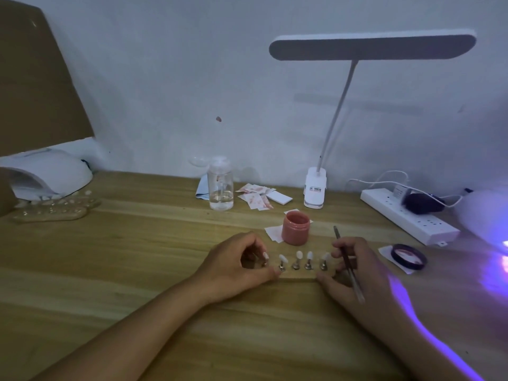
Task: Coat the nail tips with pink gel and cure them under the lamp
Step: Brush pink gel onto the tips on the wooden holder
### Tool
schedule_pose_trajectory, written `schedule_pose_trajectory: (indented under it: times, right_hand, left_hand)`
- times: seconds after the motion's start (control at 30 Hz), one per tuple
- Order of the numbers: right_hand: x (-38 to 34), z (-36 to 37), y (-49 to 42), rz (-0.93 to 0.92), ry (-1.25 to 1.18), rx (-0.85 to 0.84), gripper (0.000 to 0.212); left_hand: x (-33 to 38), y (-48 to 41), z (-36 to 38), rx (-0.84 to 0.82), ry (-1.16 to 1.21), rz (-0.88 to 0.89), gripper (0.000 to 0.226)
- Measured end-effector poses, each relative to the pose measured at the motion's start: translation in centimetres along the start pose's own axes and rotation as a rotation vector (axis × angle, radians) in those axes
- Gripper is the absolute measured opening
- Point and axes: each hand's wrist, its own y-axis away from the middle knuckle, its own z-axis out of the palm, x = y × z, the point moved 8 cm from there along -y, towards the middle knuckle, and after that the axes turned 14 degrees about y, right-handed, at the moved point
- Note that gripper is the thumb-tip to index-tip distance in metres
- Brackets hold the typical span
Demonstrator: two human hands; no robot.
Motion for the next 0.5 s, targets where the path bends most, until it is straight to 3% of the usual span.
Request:
schedule_pose_trajectory:
  times: [0.5]
  right_hand:
    - [-0.58, -0.04, 0.11, -0.053, -0.01, 0.007, 0.056]
  left_hand:
    - [0.25, -0.12, 0.55, -0.013, -0.08, 0.031, 0.01]
